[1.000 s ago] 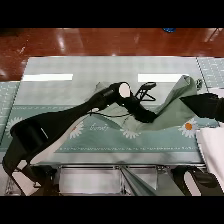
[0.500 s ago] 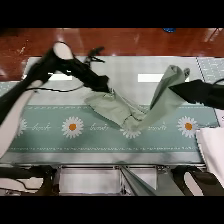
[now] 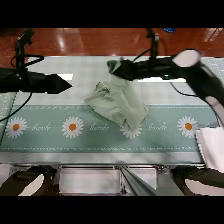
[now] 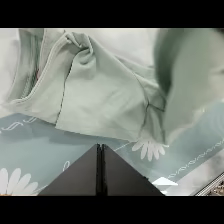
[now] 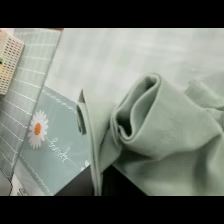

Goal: Fold the shirts.

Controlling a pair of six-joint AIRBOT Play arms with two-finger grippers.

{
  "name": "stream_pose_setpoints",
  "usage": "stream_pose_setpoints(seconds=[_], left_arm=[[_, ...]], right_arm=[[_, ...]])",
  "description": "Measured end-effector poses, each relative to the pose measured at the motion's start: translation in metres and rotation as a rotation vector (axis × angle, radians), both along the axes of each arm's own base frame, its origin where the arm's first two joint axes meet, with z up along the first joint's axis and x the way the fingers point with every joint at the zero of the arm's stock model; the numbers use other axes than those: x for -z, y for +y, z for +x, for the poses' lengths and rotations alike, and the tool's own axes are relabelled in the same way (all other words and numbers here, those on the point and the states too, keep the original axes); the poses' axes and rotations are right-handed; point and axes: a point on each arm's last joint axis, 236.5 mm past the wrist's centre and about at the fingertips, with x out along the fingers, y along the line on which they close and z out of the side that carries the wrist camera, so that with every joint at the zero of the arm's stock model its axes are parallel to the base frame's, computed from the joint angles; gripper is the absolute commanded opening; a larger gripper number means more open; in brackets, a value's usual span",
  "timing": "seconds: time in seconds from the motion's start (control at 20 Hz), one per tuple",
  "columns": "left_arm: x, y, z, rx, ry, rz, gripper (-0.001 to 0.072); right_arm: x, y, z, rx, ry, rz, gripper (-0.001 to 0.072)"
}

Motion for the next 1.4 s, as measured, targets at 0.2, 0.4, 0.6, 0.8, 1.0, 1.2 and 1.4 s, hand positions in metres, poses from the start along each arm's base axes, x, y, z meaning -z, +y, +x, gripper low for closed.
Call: stream_pose_setpoints(seconds=[0.2,0.4,0.6,0.8,1.0,1.2,1.4], left_arm=[[0.013,0.004,-0.013,-0.022,0.017,-0.009,0.0021],[0.02,0.005,-0.017,-0.023,0.018,-0.006,0.0021],[0.027,0.006,-0.017,-0.028,0.023,-0.005,0.0021],[0.031,0.007,-0.012,-0.041,0.019,-0.005,0.0021],[0.033,0.007,-0.009,-0.049,0.017,-0.005,0.0021],[0.033,0.008,-0.006,-0.056,0.011,-0.006,0.0021],[0.032,0.008,-0.004,-0.062,0.004,-0.008,0.0021]], right_arm=[[0.052,0.05,0.021,-0.029,0.091,-0.012,0.0022],[0.09,0.07,0.022,-0.037,0.171,-0.03,0.0381],[0.103,0.069,0.011,-0.084,0.233,-0.045,0.0408],[0.066,0.01,0.011,-0.101,0.23,-0.089,0.0408],[0.019,-0.107,0.003,0.063,0.133,-0.337,0.0409],[0.03,-0.234,-0.043,0.427,0.15,-0.646,0.0409],[0.097,-0.257,-0.094,0.617,0.267,-0.586,0.0409]])
